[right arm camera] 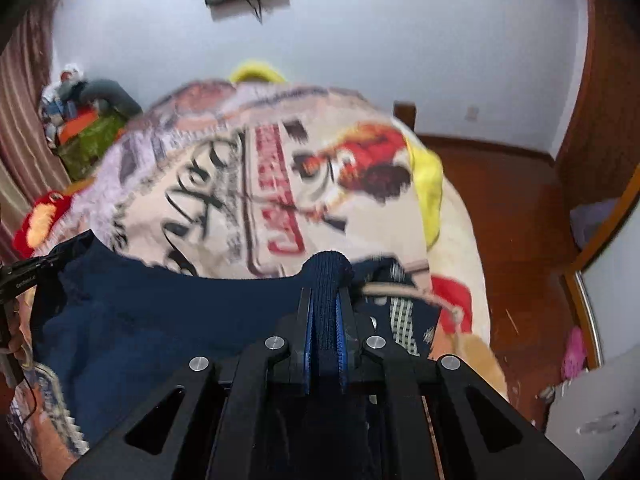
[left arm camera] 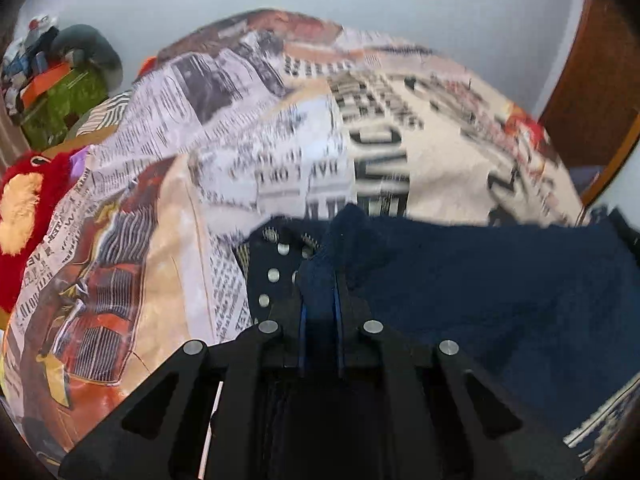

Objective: Fold large clothes

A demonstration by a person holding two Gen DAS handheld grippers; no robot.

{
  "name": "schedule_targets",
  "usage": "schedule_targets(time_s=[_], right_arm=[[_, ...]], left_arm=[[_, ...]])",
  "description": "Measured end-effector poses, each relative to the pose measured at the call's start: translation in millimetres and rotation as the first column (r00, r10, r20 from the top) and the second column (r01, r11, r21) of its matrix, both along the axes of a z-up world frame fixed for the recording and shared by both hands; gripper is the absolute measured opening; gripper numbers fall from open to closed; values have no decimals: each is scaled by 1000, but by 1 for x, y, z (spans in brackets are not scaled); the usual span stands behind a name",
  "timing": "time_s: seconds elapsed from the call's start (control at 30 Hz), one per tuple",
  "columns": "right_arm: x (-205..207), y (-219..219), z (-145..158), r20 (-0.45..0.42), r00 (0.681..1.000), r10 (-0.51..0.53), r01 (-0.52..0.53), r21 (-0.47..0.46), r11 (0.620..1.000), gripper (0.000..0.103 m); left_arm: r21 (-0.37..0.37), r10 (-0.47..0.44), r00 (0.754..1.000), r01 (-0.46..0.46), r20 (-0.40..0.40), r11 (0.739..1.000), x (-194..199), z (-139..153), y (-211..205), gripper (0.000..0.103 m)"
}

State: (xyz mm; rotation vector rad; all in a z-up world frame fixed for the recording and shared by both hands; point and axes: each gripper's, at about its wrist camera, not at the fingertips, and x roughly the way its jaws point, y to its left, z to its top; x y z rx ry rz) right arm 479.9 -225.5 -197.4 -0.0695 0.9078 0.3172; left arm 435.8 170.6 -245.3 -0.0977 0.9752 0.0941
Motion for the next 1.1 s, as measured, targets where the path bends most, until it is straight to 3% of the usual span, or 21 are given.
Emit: schedule_targets(time_s=[0.17, 0.27, 0.4, 0.43, 0.5, 0.53, 0.57, 0.8, 1.0, 1.1], right_arm=[[-8, -3, 11, 10, 1000, 12, -11, -30, 999, 8], [-20, 2, 27, 30, 999, 26, -23, -105, 994, 8], [-44, 13, 52, 73, 994, 80, -72, -105, 992, 10], [-51, 18, 57, 75, 992, 97, -89, -98, 991, 16], [-65, 29, 65, 81, 988, 129, -124, -72, 990, 41], [-73, 35, 68, 95, 985, 147, -143, -52, 988, 61], [-80, 41, 72, 113, 980, 165, -163, -34, 986, 70], [-119, 98, 58, 63, 951, 304, -305, 4, 953, 70], [-130, 120, 14, -55, 935, 349, -352, -61, 934, 70], [-129, 107, 7, -82, 938, 337, -340, -37, 940, 73]], left_arm=[[13, -6, 1000, 6, -1, 1000, -10, 12, 3, 24], [49, -12, 1000, 10, 28, 999, -18, 32, 2, 31], [87, -11, 997, 4, 81, 996, -33, 65, -3, 34], [81, -17, 995, 9, 94, 997, -37, 71, -5, 39], [49, -38, 991, 32, 126, 998, -48, 84, -14, 52], [32, -55, 989, 51, 137, 998, -53, 88, -20, 56], [20, -72, 987, 70, 142, 997, -57, 90, -24, 56], [23, -228, 967, 227, 109, 974, -81, 77, -89, 63], [12, -261, 965, 261, 22, 965, -82, 38, -114, 64], [39, -244, 970, 244, -3, 969, -81, 22, -112, 64]])
